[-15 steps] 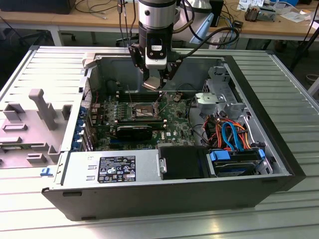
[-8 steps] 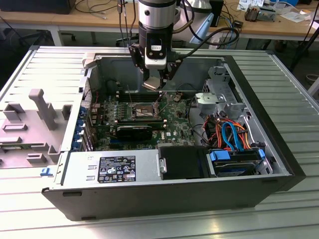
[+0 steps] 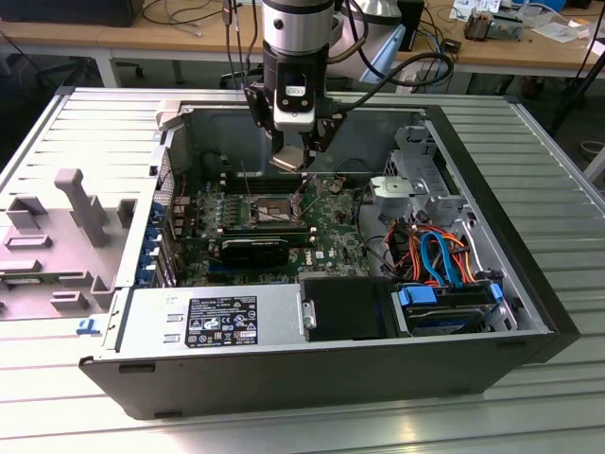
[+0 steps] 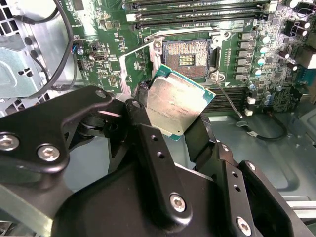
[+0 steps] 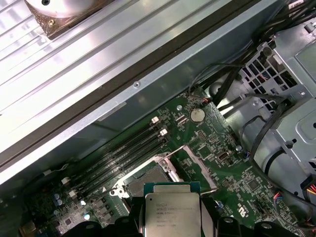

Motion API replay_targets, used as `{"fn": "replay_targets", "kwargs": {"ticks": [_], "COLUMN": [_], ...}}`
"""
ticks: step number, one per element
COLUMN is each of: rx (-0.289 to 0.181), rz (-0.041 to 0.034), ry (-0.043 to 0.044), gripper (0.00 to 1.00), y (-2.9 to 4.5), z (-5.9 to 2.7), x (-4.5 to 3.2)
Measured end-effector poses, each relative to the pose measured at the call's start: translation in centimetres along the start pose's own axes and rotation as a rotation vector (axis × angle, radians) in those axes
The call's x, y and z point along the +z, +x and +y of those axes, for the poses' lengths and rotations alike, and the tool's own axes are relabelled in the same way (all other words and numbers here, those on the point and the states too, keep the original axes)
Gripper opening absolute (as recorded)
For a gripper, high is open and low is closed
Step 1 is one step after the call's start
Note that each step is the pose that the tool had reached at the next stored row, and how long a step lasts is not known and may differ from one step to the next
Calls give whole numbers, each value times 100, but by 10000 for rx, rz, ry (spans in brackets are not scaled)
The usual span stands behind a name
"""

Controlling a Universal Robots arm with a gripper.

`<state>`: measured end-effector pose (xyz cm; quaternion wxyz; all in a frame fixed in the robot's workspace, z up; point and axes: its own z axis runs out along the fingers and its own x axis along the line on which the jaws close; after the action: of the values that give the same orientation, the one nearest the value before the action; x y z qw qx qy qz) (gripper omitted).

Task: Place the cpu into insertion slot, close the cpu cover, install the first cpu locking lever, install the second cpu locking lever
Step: 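Place the cpu into insertion slot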

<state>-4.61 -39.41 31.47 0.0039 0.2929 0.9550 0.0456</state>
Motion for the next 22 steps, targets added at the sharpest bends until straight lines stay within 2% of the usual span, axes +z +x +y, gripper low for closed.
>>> {"fn": "replay_targets", "kwargs": {"ticks": [4, 8, 22], "rx": [42, 280, 441], "rz": [-3, -25, -39], "ry": [-1, -6, -9], "gripper": [54, 54, 54], "y": [0, 0, 0], "z": [0, 0, 0], "x": [0, 0, 0]}}
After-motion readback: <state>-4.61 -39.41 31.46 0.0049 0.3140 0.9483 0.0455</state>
